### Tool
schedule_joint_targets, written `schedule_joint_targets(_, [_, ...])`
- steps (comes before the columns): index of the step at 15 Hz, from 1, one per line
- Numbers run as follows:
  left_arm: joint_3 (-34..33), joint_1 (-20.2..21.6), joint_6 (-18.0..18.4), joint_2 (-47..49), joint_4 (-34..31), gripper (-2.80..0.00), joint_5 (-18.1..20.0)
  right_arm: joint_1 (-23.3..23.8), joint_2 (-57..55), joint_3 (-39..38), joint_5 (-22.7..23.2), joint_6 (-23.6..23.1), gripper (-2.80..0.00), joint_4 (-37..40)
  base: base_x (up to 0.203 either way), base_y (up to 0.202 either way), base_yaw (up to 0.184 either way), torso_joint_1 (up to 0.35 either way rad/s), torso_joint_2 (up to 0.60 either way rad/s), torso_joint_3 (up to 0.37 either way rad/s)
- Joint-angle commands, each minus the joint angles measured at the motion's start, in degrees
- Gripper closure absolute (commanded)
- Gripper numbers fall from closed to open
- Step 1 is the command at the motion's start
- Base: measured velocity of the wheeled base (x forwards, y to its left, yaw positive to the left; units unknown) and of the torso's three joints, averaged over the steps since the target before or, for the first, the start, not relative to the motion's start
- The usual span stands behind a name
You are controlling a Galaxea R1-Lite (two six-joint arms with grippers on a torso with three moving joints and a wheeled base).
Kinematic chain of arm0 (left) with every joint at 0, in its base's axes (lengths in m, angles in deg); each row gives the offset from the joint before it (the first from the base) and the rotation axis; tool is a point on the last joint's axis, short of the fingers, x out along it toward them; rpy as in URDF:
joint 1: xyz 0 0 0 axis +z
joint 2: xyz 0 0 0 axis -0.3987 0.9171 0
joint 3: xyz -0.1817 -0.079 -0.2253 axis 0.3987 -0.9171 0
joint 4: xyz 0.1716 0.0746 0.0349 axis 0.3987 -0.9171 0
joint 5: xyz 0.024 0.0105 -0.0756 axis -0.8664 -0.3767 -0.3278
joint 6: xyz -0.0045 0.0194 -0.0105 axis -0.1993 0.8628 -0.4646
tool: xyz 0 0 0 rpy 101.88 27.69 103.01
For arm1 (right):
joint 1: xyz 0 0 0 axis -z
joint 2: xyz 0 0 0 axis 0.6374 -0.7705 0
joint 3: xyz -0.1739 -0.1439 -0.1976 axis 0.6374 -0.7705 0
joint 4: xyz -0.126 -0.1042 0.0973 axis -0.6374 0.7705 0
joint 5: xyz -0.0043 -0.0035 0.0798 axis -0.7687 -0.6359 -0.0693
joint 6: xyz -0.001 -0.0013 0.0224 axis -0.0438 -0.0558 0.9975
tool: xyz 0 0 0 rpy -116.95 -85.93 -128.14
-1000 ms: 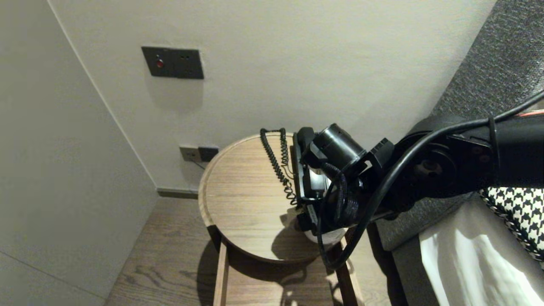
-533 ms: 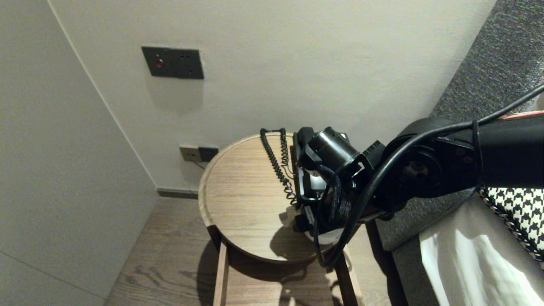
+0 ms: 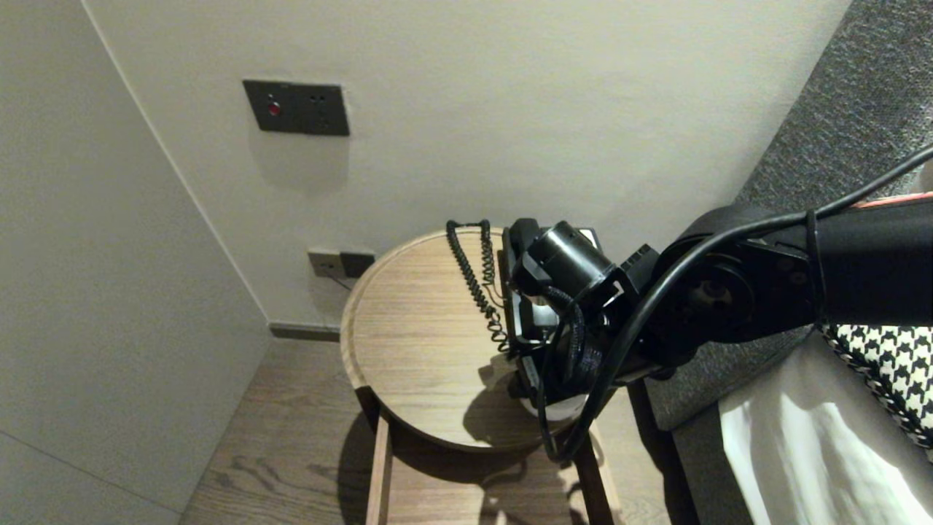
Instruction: Put the remote controls on the table in the drawer one by one
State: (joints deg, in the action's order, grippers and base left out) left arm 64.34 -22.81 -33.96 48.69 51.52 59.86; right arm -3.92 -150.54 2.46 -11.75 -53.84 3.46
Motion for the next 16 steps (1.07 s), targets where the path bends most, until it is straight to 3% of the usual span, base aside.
schedule_joint_targets(1, [0.01, 0.02, 0.00, -0.11, -0.03, 0.00, -0.02, 0.01, 1.05, 1.12, 0.13, 0.18, 0.00, 0.36, 0.000, 0.000, 0.000, 0.000, 0.00, 0.000])
schedule_joint_targets(5, [-0.08, 0.02, -0.09, -0.11, 0.14, 0.00, -0.01, -0.40, 8.70, -0.61, 0.58, 0.62, 0.00, 1.42, 0.000, 0.000, 0.000, 0.000, 0.00, 0.000])
schedule_joint_targets(9, [-0.16, 0.02, -0.32, -0.11, 0.32, 0.00, 0.04, -2.04, 14.26, -7.86, 2.42, 1.15, 0.00, 3.73, 0.000, 0.000, 0.000, 0.000, 0.00, 0.000])
schedule_joint_targets(16, [-0.16, 0.02, -0.26, -0.11, 0.32, 0.00, 0.07, -11.07, 18.61, -19.97, 5.50, 2.02, 0.00, 2.85, 0.000, 0.000, 0.000, 0.000, 0.00, 0.000])
